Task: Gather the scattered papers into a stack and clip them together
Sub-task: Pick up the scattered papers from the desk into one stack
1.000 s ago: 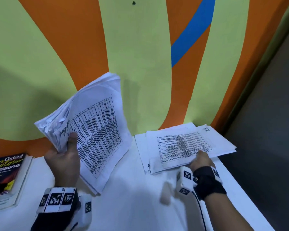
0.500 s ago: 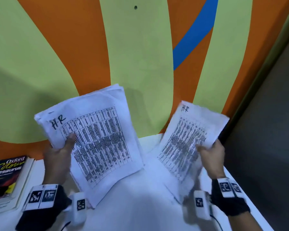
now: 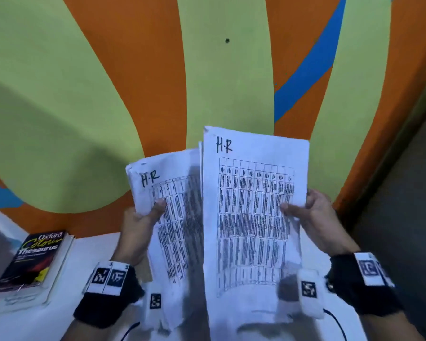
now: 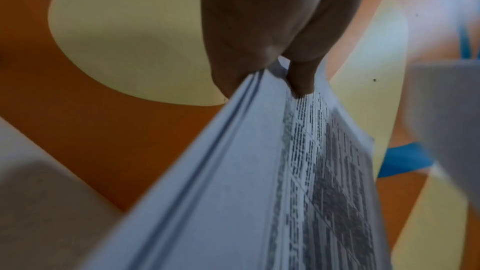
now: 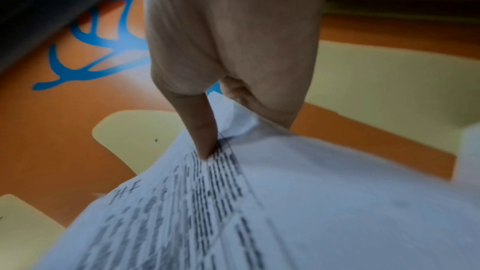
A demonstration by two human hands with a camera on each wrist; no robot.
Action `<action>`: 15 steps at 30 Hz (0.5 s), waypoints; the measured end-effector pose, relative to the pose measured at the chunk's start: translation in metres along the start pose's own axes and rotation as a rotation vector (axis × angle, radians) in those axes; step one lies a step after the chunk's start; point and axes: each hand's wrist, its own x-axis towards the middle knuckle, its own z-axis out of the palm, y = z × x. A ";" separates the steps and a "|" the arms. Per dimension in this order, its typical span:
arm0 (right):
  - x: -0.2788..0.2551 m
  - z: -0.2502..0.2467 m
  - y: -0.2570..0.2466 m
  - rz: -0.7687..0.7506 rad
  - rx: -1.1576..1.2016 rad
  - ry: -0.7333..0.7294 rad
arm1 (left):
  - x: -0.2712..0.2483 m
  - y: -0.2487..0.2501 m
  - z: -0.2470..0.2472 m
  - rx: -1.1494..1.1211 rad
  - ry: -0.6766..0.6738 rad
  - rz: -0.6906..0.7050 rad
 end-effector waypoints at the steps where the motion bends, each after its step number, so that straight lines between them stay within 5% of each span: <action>1: 0.002 0.010 0.009 0.037 -0.017 0.002 | -0.003 0.000 0.003 -0.003 -0.033 0.002; 8: 0.011 0.045 0.052 0.145 -0.014 -0.071 | -0.010 -0.005 0.009 -0.177 -0.240 -0.297; 15: 0.013 0.057 0.075 0.244 -0.025 -0.032 | -0.009 -0.012 -0.005 -0.067 -0.283 -0.365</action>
